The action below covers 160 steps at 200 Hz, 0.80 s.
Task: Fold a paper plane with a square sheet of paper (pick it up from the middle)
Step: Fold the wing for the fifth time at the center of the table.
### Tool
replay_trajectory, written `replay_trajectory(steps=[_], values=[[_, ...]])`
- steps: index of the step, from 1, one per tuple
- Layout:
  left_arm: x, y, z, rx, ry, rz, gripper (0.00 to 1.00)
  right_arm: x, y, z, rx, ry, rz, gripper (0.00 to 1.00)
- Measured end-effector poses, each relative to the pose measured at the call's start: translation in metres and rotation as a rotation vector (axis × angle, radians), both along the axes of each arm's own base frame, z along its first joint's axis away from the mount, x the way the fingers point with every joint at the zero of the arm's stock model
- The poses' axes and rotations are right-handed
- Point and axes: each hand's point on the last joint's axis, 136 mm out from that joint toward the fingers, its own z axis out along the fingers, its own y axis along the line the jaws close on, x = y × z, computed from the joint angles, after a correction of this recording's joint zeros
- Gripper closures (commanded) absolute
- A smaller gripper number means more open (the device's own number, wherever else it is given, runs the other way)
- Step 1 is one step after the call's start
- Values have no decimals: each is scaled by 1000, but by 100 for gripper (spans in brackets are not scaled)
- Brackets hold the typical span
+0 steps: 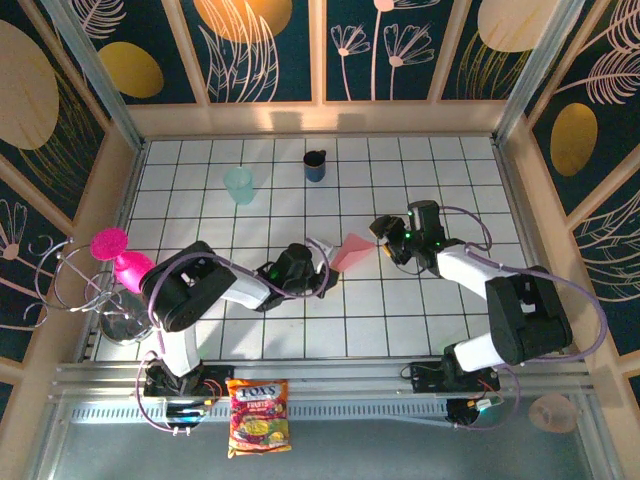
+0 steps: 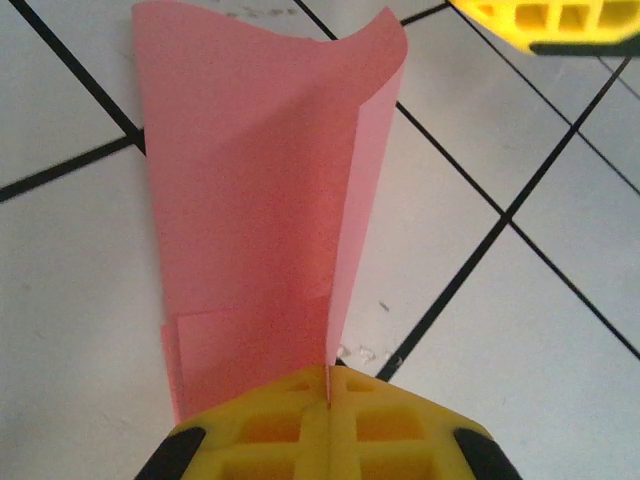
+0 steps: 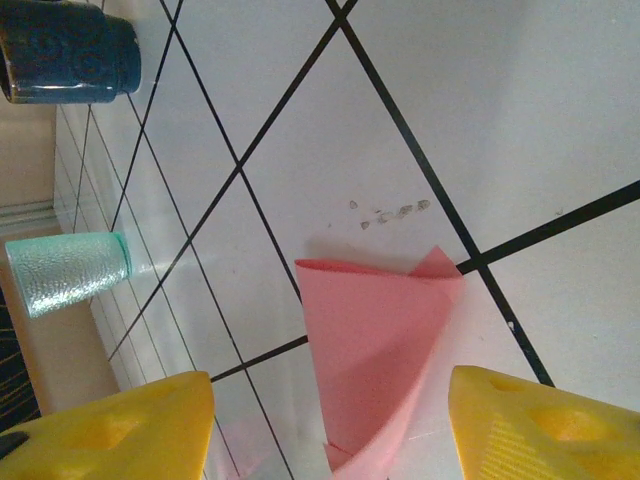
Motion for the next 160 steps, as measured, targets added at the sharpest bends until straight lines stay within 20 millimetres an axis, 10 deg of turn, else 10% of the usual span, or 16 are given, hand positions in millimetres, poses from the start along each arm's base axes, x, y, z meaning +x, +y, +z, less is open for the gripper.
replay_trajectory(steps=[160], values=[[5,-12,23,-275,491,103,100,-25,32,-16,-168,-132,280,27]])
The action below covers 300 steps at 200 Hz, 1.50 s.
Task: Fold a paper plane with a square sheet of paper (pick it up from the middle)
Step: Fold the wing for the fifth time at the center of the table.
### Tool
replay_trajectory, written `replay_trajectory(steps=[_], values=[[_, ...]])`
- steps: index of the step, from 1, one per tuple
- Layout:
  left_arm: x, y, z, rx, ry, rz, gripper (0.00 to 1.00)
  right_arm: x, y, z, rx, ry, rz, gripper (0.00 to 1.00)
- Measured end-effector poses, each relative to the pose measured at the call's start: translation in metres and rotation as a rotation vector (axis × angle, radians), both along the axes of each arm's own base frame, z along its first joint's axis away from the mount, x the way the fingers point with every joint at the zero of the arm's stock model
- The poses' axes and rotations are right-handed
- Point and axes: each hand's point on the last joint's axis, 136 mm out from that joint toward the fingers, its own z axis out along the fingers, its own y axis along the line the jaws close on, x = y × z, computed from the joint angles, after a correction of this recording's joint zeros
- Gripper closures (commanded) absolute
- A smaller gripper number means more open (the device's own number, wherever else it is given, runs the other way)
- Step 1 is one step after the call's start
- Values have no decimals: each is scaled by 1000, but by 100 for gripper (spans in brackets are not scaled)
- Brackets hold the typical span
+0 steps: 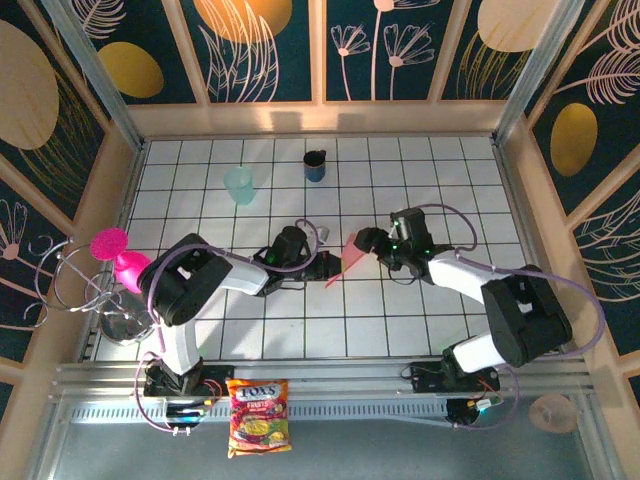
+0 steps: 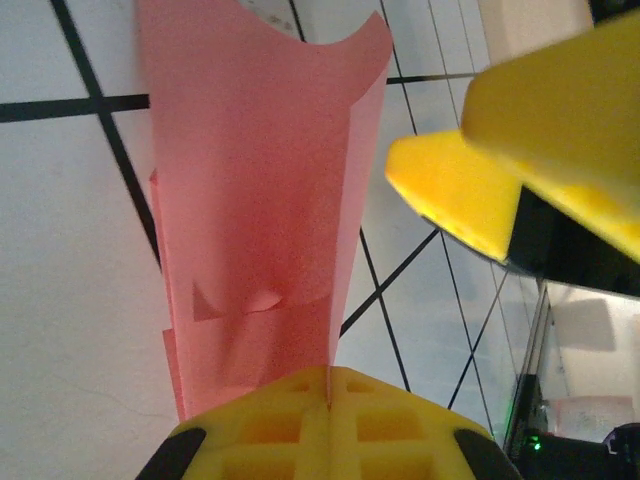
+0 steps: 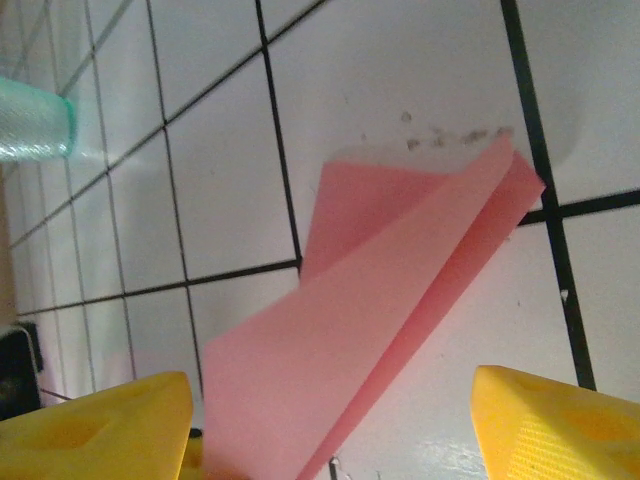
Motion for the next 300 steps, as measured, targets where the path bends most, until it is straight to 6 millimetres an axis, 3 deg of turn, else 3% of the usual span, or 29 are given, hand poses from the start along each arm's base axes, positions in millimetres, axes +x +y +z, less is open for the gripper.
replay_trajectory(steps=[57,118,211,300], values=[[-3,4,-6,-93,157,46,100,-4,9,-20,-51,21,54,31],[-5,5,-2,-159,231,78,100,8,19,-22,-89,12,72,36],[-3,11,-17,-174,321,130,100,2,17,-30,-137,26,87,39],[-2,14,-19,-182,344,148,97,1,19,-39,-214,41,106,44]])
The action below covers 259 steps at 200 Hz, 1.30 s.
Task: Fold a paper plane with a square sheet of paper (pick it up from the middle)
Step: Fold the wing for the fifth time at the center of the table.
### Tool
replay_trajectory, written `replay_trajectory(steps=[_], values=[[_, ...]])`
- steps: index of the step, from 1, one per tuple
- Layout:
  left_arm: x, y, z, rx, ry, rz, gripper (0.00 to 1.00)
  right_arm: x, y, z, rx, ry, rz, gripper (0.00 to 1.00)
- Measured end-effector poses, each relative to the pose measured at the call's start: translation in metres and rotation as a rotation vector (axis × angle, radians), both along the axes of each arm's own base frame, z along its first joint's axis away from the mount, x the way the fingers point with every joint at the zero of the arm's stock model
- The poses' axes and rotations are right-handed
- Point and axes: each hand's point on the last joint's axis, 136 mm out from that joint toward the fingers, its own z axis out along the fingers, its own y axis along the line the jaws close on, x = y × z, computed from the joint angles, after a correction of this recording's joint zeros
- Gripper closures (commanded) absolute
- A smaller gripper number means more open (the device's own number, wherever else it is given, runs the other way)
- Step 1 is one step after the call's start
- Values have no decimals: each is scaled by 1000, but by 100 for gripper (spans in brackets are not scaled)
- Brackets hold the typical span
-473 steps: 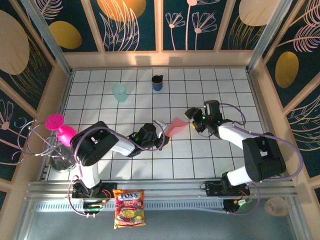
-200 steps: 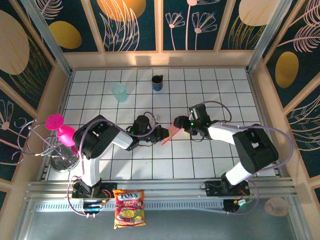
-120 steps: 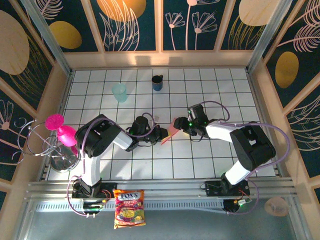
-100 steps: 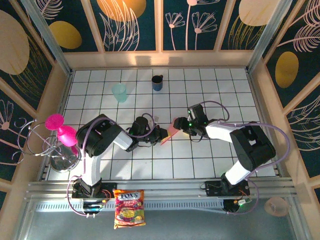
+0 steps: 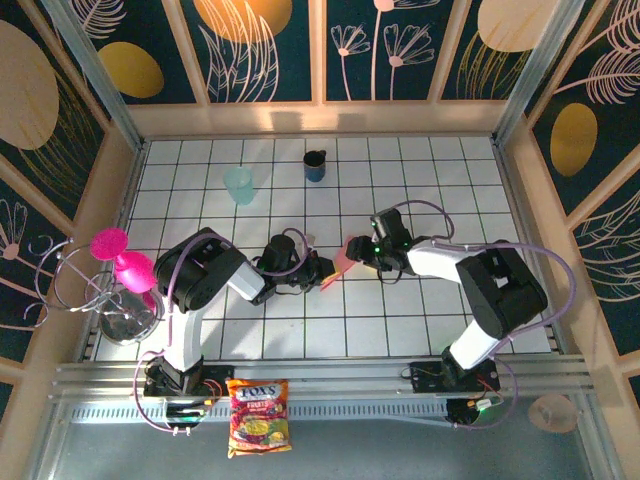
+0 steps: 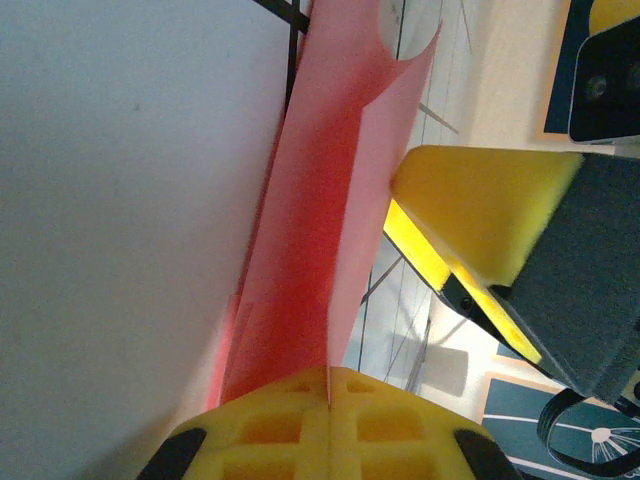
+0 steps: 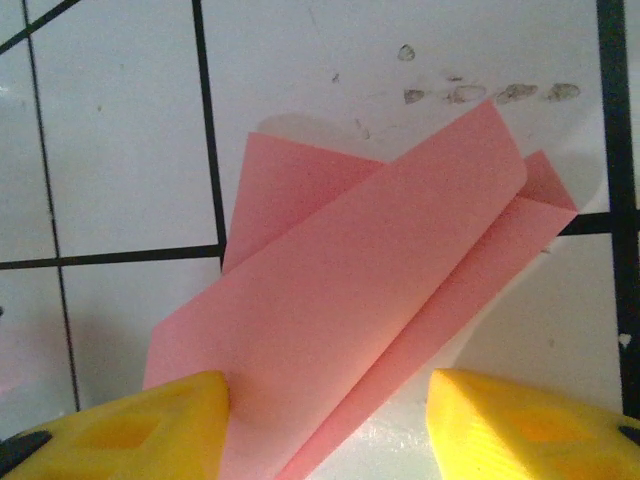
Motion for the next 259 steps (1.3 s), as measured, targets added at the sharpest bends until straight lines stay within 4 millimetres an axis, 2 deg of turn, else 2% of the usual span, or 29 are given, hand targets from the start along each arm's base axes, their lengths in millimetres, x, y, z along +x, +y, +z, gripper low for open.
replay_trajectory(steps=[29,48,81,148,211,259], values=[[0,1,-1,5,2,3,91,1,1,-4,-72,21,-3,44],[0,2,-5,26,-3,2,83,2,1,-7,-112,41,-6,44],[2,6,2,61,-44,2,72,3,0,-10,-163,72,-8,44],[4,15,6,143,-96,13,60,2,0,-13,-188,92,-8,44],[6,28,6,232,-139,31,57,2,0,-14,-188,98,-14,44],[2,23,5,272,-179,-14,55,2,0,-14,-188,102,-18,44]])
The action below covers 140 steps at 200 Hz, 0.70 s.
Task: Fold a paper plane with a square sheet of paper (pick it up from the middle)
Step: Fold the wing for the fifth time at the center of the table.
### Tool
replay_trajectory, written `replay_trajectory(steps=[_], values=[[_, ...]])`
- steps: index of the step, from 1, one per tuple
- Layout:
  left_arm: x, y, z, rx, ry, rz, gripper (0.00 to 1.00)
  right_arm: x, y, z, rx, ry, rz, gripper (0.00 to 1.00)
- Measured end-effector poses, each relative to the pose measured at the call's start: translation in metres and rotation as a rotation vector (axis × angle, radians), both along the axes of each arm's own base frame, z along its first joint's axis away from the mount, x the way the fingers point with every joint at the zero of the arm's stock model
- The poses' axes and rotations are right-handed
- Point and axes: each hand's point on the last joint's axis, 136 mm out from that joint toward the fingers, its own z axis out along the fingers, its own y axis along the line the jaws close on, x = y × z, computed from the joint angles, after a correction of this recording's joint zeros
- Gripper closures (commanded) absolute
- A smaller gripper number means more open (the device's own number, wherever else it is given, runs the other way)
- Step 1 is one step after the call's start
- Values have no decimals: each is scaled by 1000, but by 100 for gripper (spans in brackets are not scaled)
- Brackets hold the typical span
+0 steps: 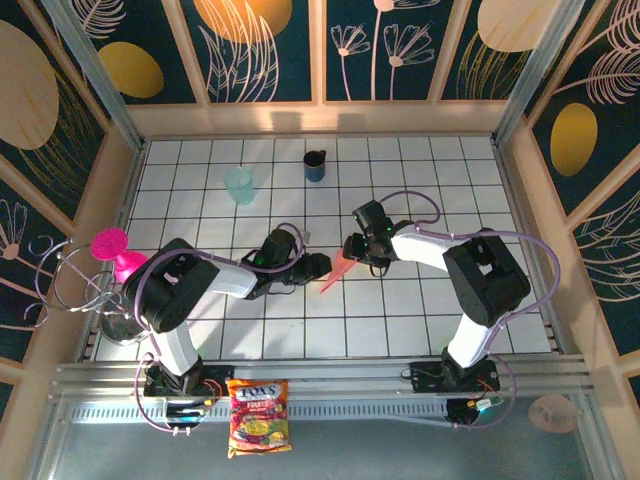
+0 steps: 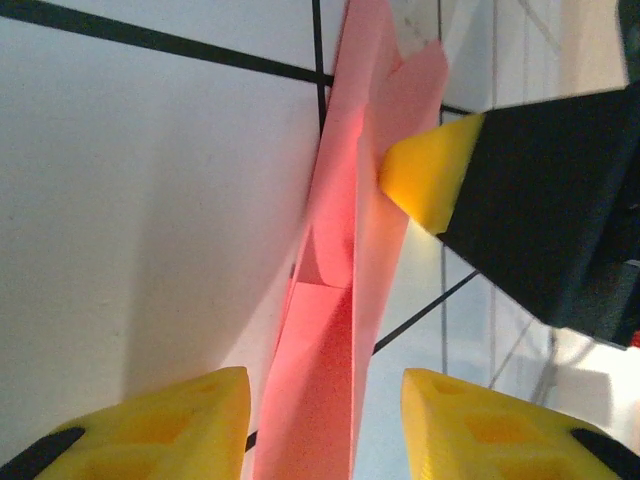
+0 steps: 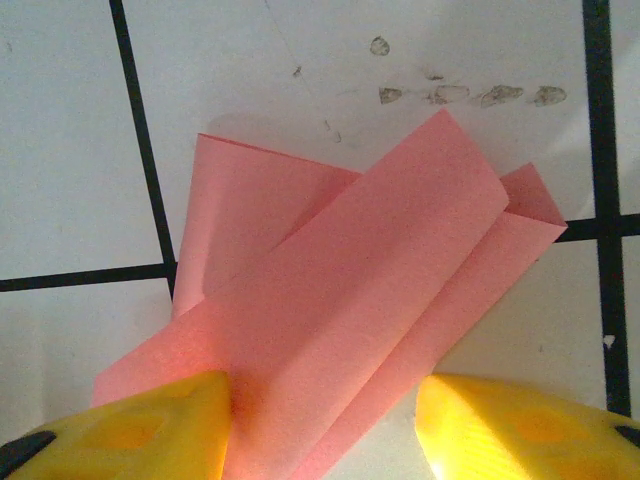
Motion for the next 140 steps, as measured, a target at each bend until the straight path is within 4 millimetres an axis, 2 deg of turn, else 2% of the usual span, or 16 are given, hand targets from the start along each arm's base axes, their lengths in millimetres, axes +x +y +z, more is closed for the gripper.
replay_trajectory(steps=[26,45,140], values=[[-3,-10,-1,65,-19,-41,55,0,0,0,-1,1,-4,45],[-5,-10,-4,101,-24,-52,56,0,0,0,0,2,-8,45],[-3,-4,-14,200,-32,-54,73,0,0,-1,3,5,-18,46]])
